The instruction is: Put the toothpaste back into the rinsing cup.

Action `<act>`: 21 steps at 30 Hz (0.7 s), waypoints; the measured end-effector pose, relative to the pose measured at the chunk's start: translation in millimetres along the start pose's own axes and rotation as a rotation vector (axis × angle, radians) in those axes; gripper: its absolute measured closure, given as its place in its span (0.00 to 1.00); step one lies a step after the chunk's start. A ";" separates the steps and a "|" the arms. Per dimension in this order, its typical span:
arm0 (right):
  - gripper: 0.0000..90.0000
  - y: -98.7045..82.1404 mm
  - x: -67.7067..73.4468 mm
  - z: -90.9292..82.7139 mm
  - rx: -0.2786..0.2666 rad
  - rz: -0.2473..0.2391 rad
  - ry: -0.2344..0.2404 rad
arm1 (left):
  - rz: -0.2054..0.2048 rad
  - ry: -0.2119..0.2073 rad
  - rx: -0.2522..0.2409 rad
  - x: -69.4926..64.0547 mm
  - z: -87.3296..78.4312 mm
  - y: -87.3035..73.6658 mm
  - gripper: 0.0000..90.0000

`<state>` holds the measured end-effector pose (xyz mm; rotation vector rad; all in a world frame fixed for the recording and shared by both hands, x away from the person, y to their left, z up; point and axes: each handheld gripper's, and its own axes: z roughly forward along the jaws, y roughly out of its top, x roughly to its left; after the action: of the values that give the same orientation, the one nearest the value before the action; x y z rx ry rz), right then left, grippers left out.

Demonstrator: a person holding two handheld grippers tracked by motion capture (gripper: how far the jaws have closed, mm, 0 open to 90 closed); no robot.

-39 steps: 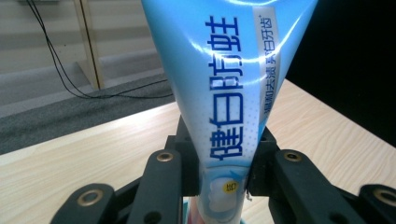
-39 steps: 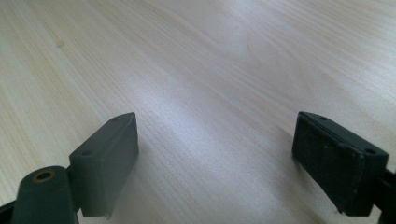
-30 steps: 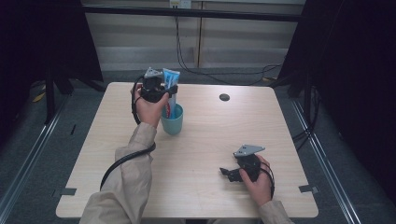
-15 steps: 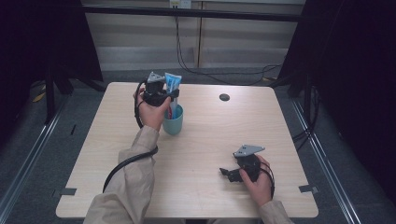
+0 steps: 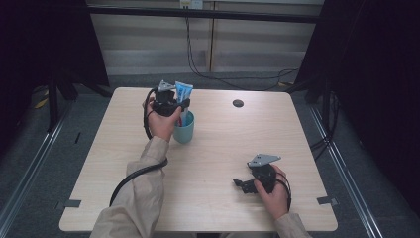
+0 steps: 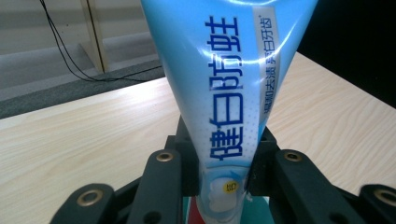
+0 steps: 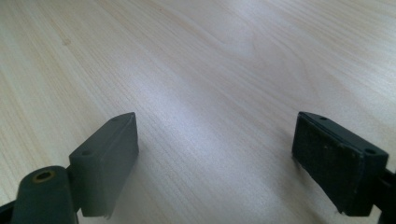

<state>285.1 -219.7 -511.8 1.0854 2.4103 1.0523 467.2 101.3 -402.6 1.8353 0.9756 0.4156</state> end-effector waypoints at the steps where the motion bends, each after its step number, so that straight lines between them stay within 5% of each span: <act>1: 0.16 0.0 0.0 0.0 0.000 0.000 0.000 | -0.002 0.002 0.000 0.2 0.4 -0.9 0.80; 21: 0.16 -0.1 0.1 0.0 -0.001 -0.004 0.003 | 0.008 -0.009 0.033 1.3 7.0 -6.0 0.79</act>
<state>285.0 -219.6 -511.8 1.0795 2.4133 1.0539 469.9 99.3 -411.2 1.8698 0.9744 0.3978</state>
